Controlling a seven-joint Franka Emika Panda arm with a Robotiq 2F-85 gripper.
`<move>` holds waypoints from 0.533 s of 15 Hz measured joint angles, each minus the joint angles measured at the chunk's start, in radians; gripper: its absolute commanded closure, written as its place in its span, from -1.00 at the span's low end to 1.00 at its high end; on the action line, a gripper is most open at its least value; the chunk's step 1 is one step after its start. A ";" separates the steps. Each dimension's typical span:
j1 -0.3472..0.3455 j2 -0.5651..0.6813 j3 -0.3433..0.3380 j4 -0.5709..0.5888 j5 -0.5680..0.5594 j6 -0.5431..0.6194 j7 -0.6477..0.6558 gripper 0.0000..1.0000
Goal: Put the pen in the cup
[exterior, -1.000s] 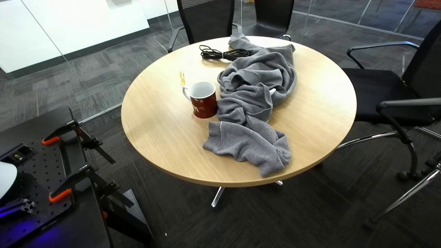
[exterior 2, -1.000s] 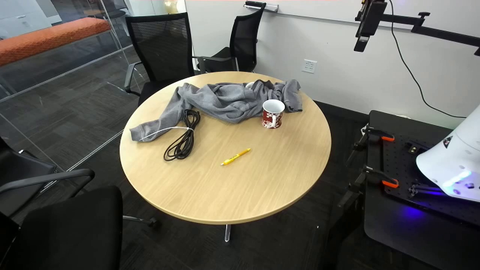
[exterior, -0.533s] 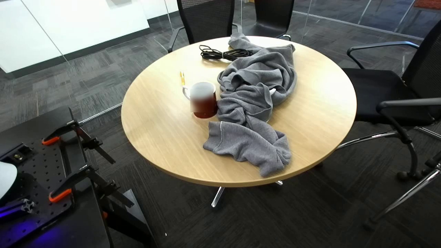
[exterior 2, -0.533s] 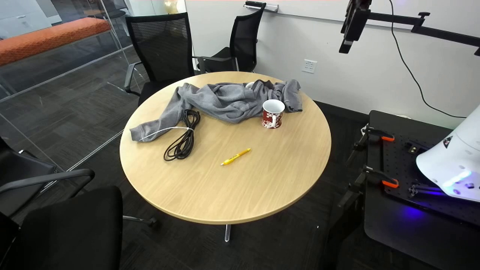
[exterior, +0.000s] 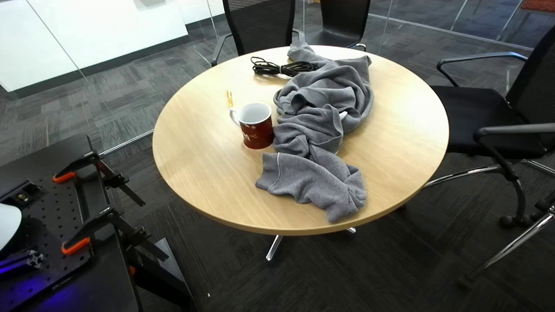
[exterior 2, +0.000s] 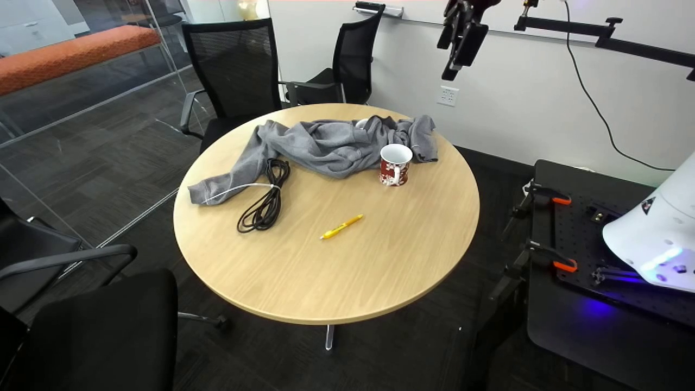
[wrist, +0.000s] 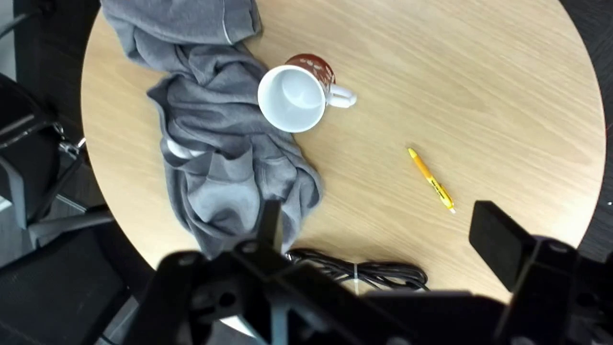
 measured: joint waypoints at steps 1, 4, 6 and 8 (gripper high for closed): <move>0.007 0.021 -0.009 0.004 0.002 0.039 -0.038 -1.00; 0.036 0.087 -0.027 0.007 0.035 0.151 -0.146 -1.00; 0.063 0.131 -0.029 0.008 0.078 0.208 -0.214 -1.00; 0.096 0.177 -0.028 0.008 0.135 0.253 -0.282 -1.00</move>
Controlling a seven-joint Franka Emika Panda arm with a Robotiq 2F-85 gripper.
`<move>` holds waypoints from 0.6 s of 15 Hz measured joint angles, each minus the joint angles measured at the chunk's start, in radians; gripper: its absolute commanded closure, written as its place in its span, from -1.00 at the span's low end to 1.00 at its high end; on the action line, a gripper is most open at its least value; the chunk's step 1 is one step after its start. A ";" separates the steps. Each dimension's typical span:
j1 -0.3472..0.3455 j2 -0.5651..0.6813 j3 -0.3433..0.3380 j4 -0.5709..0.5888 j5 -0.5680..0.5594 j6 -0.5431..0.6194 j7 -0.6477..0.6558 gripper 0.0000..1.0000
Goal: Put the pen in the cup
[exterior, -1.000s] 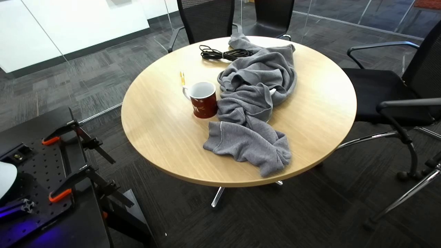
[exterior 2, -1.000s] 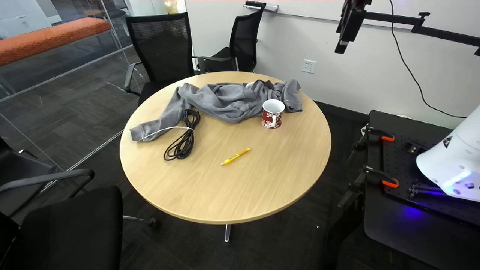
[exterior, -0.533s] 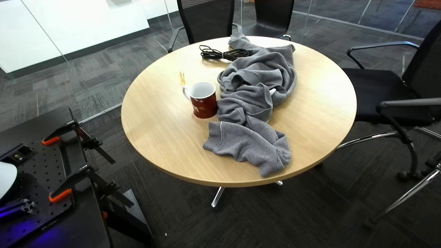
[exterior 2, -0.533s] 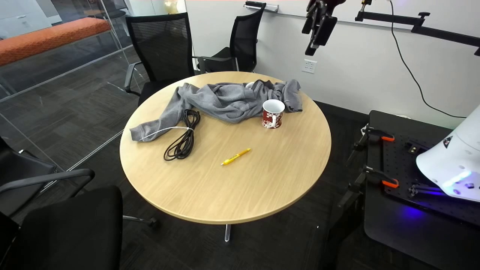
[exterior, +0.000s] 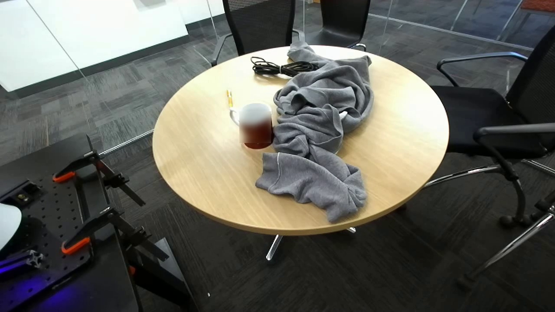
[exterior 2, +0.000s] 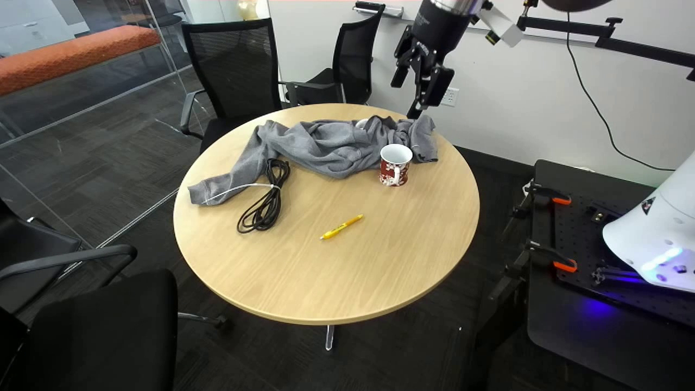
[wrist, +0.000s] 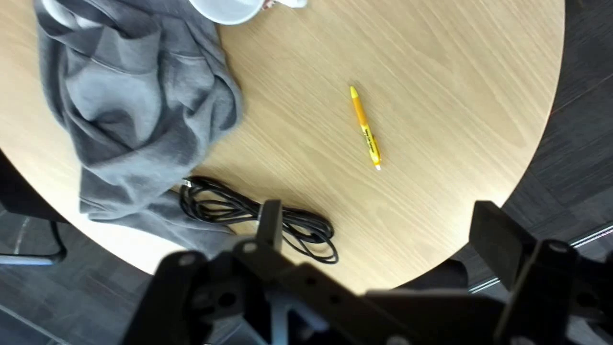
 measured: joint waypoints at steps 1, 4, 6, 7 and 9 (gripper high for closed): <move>0.016 0.024 0.002 0.000 0.027 0.019 -0.029 -1.00; 0.052 0.094 0.014 0.004 0.099 0.064 -0.101 -1.00; 0.058 0.137 0.032 0.011 0.123 0.075 -0.126 -1.00; 0.060 0.150 0.035 0.015 0.124 0.077 -0.126 -1.00; 0.061 0.161 0.036 0.024 0.124 0.077 -0.127 -1.00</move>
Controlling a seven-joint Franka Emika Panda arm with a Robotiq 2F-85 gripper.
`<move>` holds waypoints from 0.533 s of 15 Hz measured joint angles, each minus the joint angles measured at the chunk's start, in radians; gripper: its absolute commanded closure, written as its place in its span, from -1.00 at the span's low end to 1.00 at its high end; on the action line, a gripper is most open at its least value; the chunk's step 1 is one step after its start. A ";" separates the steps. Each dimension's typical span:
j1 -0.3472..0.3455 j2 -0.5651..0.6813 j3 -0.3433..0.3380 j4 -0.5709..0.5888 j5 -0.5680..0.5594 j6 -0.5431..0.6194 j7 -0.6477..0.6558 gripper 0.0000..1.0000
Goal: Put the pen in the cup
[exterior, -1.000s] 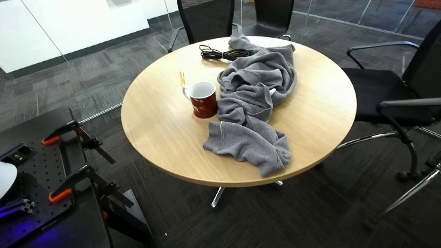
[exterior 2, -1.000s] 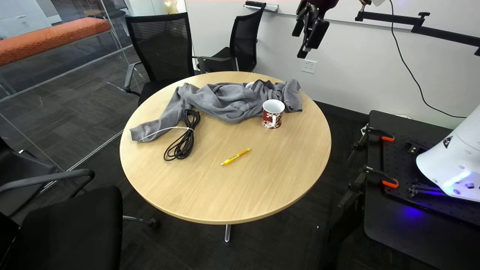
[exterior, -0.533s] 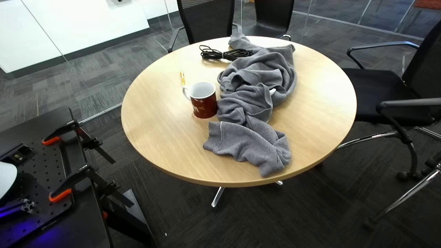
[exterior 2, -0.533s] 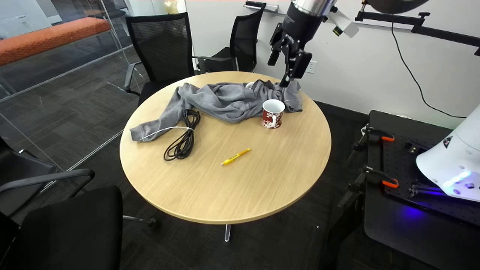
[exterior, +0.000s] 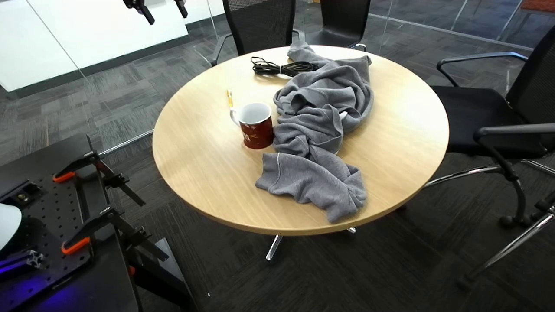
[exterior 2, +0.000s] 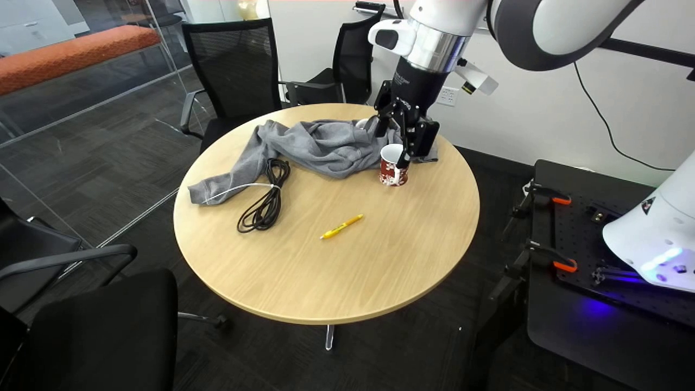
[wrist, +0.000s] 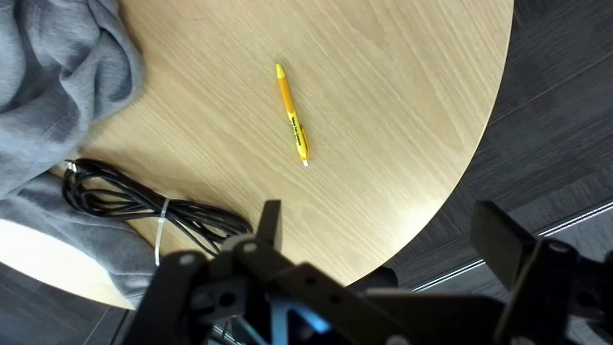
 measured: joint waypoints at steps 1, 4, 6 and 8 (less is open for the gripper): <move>0.000 0.000 0.000 0.003 0.000 0.000 0.000 -1.00; 0.000 0.000 0.000 0.005 0.000 0.000 0.000 -1.00; -0.001 0.002 0.001 0.005 0.000 0.000 0.000 -1.00; -0.003 0.018 0.002 0.007 -0.001 0.001 -0.009 -1.00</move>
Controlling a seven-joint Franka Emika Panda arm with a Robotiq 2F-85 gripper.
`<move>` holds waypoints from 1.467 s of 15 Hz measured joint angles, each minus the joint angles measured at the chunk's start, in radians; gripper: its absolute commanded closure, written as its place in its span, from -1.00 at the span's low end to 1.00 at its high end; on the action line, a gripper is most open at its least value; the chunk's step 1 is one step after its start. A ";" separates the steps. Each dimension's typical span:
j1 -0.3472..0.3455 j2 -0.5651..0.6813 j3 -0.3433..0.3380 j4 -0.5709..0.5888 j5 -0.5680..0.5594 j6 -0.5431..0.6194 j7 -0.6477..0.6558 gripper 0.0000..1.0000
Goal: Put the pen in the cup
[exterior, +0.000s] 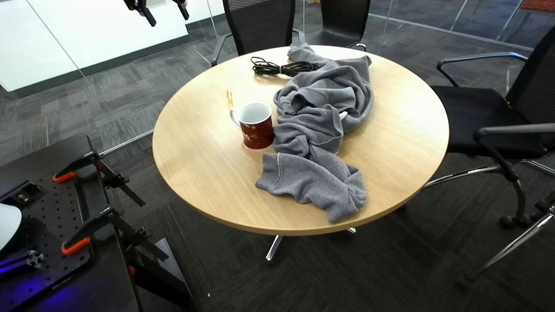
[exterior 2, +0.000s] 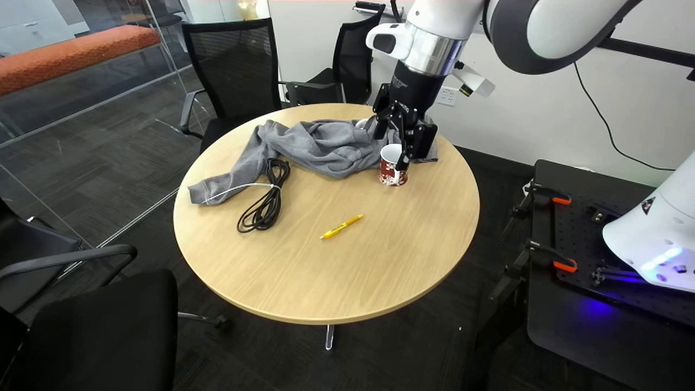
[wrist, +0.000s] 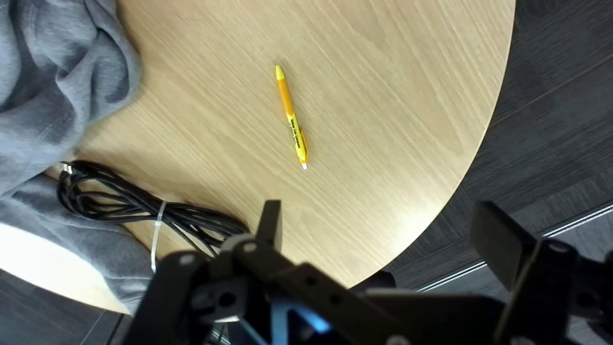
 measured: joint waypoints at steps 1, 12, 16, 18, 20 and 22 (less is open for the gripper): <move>-0.003 0.019 0.000 0.005 0.000 0.011 -0.018 -1.00; -0.069 0.342 0.043 0.174 -0.085 0.136 -0.126 -1.00; -0.071 0.420 0.042 0.233 -0.135 0.108 -0.122 -1.00; -0.071 0.455 0.042 0.258 -0.158 0.098 -0.113 -1.00; -0.071 0.490 0.040 0.281 -0.187 0.093 -0.095 -1.00; -0.071 0.526 0.037 0.305 -0.212 0.091 -0.076 -1.00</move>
